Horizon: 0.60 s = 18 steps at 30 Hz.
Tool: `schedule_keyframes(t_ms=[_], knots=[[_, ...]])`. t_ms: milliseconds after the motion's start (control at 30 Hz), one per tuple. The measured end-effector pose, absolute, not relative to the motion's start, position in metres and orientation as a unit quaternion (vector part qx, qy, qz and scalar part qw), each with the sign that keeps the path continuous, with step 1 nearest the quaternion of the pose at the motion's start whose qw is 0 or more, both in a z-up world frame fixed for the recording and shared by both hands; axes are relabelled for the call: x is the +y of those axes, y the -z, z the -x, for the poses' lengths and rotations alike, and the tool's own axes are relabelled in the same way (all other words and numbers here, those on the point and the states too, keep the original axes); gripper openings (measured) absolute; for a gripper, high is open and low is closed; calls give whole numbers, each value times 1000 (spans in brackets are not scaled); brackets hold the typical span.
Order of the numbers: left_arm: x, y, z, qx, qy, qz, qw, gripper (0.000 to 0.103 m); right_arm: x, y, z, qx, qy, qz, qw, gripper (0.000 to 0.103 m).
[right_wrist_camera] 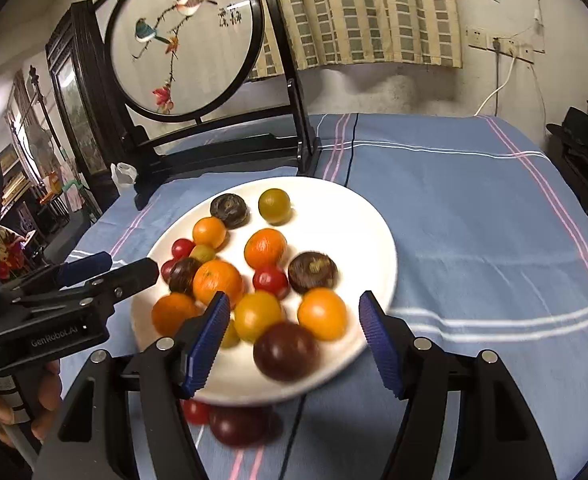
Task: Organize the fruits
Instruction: 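Carry both tomatoes onto the white plate and open both grippers, then grasp the last dark red tomato with the right gripper while the left grasps a red tomato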
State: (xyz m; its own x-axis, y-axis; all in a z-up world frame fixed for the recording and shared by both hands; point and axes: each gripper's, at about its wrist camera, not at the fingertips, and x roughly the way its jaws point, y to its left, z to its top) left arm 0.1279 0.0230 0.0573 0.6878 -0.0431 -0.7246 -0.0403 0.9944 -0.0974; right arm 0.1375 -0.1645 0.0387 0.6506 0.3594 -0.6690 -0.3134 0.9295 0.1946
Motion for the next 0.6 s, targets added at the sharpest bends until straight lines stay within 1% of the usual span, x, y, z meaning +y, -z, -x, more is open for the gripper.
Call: schedule_keyframes(t_ms=[267, 400, 600], knots=[[19, -41, -72, 402, -2, 62, 914, 87, -178, -29, -88, 389, -197, -2, 900, 69], [15, -24, -54, 418, -3, 48, 907, 87, -173, -19, -62, 395, -204, 43, 895, 69], [13, -11, -41, 419, 2, 39, 907, 88, -159, -2, -42, 408, -204, 89, 886, 69]])
